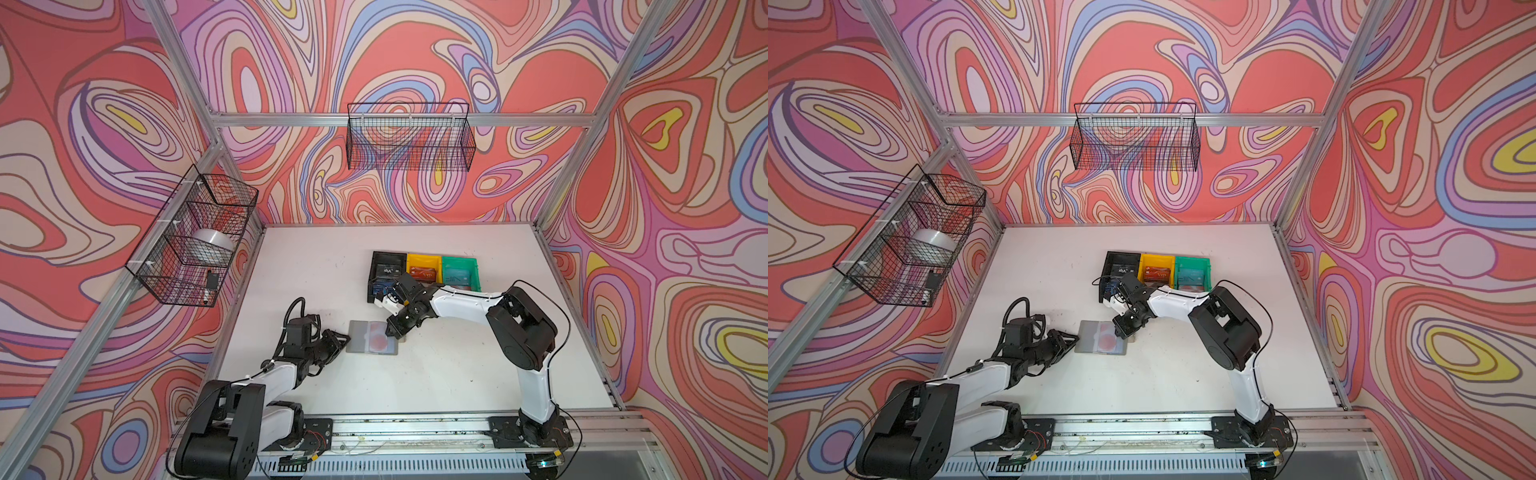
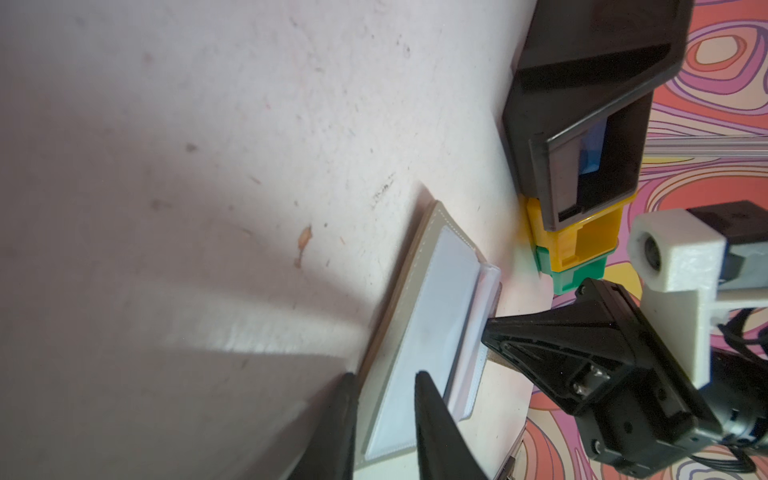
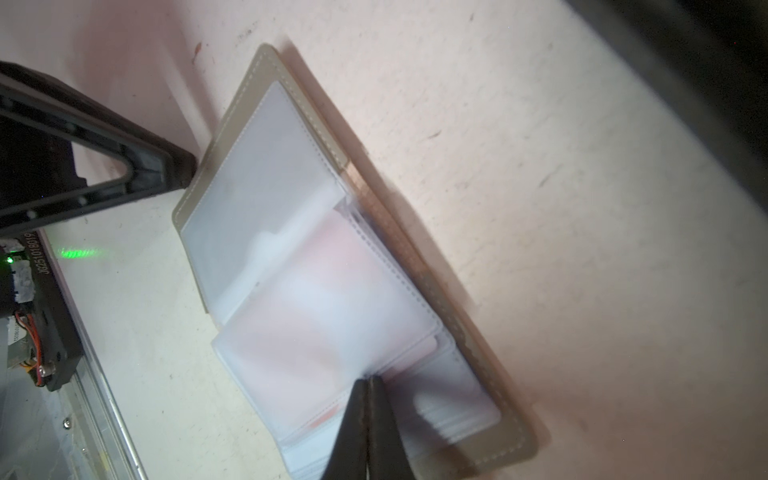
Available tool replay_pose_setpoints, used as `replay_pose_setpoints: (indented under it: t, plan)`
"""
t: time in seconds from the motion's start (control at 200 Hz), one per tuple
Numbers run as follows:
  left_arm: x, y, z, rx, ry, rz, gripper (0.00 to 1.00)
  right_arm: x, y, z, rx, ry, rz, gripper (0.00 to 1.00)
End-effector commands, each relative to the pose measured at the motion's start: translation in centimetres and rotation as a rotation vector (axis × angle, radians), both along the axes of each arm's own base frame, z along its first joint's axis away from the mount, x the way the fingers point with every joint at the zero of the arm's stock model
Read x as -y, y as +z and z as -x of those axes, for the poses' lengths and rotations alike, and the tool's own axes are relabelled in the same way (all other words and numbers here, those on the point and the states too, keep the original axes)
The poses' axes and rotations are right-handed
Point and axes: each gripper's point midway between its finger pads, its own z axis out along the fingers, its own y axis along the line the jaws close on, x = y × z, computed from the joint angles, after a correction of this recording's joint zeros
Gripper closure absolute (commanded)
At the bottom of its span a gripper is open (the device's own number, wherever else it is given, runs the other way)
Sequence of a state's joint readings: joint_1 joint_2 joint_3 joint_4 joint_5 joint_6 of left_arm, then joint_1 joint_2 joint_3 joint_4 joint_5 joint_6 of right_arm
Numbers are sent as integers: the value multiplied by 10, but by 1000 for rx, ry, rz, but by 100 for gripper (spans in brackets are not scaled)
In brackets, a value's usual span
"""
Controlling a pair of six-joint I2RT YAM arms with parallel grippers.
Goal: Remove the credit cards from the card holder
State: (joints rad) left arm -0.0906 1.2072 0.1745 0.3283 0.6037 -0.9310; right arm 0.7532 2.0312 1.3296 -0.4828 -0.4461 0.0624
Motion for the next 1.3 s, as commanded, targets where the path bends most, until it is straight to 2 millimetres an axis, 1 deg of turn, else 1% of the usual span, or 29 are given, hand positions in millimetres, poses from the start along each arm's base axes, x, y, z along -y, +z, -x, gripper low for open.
replay_pose_setpoints:
  t: [0.0,0.105,0.265,0.496,0.616,0.912,1.092,1.192,1.297]
  plan:
    - [0,-2,2,-5,0,2,72,13,-27,10,-46,-9,86,95]
    - [-1,-3,3,-7,3,0,73,15,-29,10,-43,-13,97,95]
    - [0,-3,3,-6,0,2,73,18,-38,9,-58,-32,129,95]
    - [0,-3,2,-4,-1,-1,72,28,-32,5,-14,-53,161,96]
    - [0,-2,1,-2,-1,0,73,31,-33,6,-13,-55,173,96]
    - [0,-4,1,-6,-4,-2,72,26,-39,5,-34,-50,167,96]
    - [0,-5,1,-7,-4,0,73,24,-48,6,-54,-55,175,96]
    - [1,-6,0,-8,-6,2,73,22,-48,4,-58,-59,163,96]
    - [1,-7,1,-11,-7,3,73,18,-43,3,-53,-57,142,96]
